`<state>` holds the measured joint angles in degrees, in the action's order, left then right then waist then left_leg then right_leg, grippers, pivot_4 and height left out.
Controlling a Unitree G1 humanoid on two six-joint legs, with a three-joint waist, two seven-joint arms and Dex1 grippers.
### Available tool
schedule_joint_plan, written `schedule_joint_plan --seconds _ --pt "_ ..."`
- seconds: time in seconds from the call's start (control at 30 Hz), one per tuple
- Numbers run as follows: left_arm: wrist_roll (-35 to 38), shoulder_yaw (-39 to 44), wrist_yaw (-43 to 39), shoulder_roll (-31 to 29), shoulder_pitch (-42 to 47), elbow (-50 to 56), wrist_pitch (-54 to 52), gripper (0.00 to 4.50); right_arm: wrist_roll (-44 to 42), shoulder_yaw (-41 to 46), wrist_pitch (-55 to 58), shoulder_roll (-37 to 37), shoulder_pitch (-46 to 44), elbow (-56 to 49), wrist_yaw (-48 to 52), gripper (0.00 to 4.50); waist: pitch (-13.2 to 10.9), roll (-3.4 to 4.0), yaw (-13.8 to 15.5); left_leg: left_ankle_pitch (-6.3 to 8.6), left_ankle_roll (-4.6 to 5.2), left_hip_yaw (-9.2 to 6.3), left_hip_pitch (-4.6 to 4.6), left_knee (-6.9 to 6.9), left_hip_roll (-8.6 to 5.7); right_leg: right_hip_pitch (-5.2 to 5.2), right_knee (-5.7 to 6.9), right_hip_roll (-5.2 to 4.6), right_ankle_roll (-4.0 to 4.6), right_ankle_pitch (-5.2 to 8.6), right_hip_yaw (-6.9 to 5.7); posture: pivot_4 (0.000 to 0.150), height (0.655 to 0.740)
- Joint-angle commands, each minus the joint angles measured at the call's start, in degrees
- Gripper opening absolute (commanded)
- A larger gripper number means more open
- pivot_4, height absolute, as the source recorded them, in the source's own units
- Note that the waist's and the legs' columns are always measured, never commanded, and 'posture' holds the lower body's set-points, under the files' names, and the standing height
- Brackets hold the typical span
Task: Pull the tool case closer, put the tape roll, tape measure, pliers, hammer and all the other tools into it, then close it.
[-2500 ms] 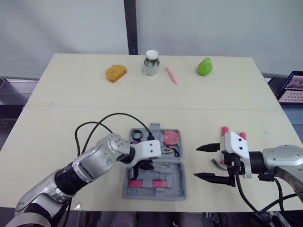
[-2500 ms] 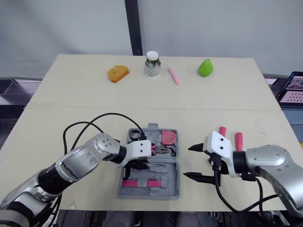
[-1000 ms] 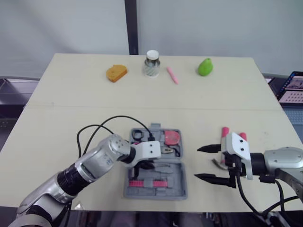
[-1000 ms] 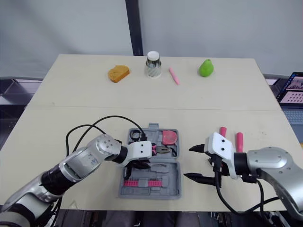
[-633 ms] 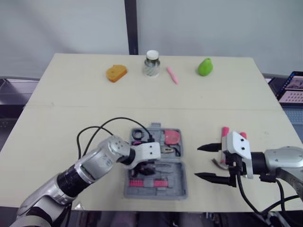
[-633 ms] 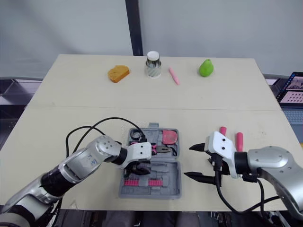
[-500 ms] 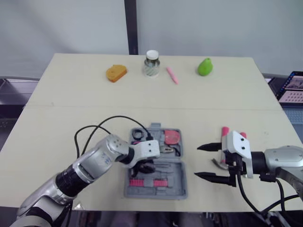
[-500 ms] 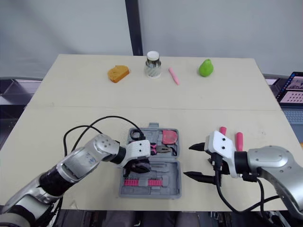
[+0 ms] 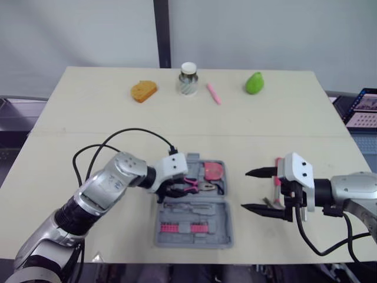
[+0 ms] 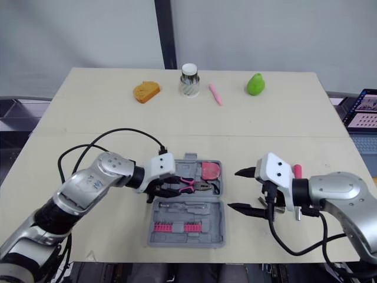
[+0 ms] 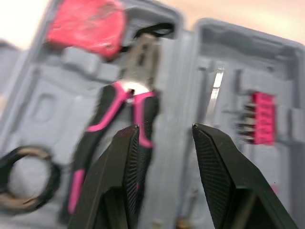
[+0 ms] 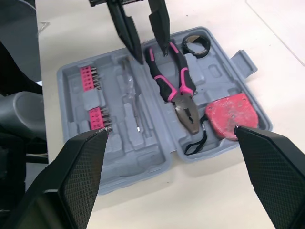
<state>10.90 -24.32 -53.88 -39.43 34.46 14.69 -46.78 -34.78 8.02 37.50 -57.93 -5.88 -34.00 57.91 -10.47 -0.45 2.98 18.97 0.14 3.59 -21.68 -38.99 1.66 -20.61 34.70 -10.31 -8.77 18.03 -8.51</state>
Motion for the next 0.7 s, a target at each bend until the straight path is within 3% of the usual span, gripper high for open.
schedule_joint_plan --seconds 0.03,0.33,0.53,0.63,0.7 --pt "1.97 2.55 -3.52 0.78 -1.11 -2.31 7.20 1.89 -0.03 0.60 -1.05 0.18 -1.06 0.55 0.27 4.50 0.00 0.00 0.05 0.00 0.00 0.00 0.00 0.00 0.00 0.00 0.00 0.00 0.00 0.00 0.00 0.150 0.7400" --pt "5.50 4.44 -9.48 1.65 -5.19 -4.63 12.94 1.89 -0.15 1.66 -0.99 0.12 -0.83 1.98 0.18 4.50 0.00 0.00 -0.11 0.01 0.01 0.01 -0.01 -0.01 0.01 -0.02 0.04 0.00 0.00 0.00 0.00 0.150 0.7400" --pt "3.88 1.97 -10.86 2.32 -8.90 -5.26 16.49 1.89 -0.15 1.66 -0.83 0.11 -0.75 2.03 -0.01 4.50 0.00 0.00 -0.13 0.01 0.01 0.01 -0.01 -0.01 0.01 -0.02 0.04 0.00 0.00 0.00 0.00 0.150 0.7400" --pt "3.15 1.45 -10.86 2.93 -10.04 -6.14 17.92 1.11 -0.25 1.75 -0.62 -0.02 -0.77 1.91 -0.03 4.50 0.00 0.00 -0.01 0.01 0.01 0.01 -0.02 -0.03 0.00 -0.01 0.04 0.00 0.00 0.00 0.00 0.150 0.7400" --pt "3.30 2.15 -10.33 3.37 -10.16 -6.37 18.02 0.20 -0.45 1.93 -0.36 -0.08 -0.60 1.62 -0.11 4.50 0.00 0.00 -0.05 0.01 0.01 0.01 -0.01 -0.03 0.01 -0.02 0.04 0.00 0.00 0.00 0.00 0.150 0.7400"
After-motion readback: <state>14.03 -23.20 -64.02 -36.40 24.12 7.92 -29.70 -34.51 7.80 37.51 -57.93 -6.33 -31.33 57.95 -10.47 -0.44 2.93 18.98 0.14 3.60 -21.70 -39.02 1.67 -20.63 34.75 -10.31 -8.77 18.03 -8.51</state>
